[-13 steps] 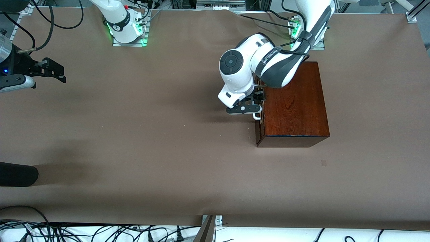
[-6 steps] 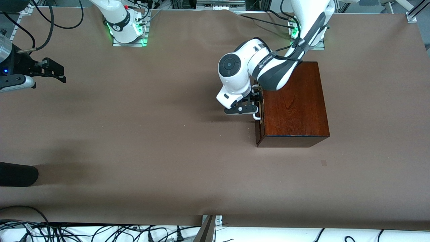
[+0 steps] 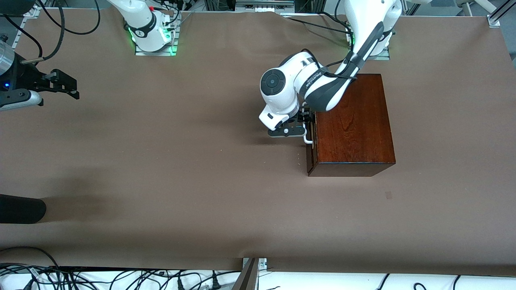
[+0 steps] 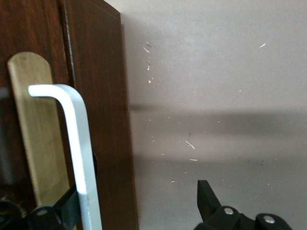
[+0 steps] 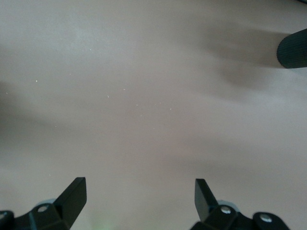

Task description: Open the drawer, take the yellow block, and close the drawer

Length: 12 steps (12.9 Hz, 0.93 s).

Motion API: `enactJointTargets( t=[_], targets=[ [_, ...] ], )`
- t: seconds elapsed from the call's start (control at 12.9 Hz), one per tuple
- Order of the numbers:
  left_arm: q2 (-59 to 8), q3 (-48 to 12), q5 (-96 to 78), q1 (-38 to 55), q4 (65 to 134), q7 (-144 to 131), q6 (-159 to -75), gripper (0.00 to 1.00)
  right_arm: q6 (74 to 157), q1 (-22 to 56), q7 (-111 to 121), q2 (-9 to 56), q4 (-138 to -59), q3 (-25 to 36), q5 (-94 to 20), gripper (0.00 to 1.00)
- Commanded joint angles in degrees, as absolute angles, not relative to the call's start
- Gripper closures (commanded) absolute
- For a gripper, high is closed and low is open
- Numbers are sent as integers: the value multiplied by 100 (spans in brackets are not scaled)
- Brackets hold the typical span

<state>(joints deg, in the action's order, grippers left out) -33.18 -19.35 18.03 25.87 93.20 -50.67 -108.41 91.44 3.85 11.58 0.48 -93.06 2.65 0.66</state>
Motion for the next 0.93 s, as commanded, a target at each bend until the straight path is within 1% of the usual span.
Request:
enactJointTargets(
  t=[0.0, 0.39, 0.85],
  targets=[
    [-3445, -1925, 2021, 2742, 9316, -5430, -11074, 0, 9026, 299, 1107, 79, -9193, 193, 18, 0],
    [-3577, -1925, 2004, 2979, 9203, -5554, -11469, 0, 9026, 299, 1107, 79, -9193, 202, 18, 0],
    [-4104, -1899, 1978, 3374, 8483, -5827, -11584, 0, 9026, 290, 1107, 88, -9193, 202, 18, 0]
  ],
)
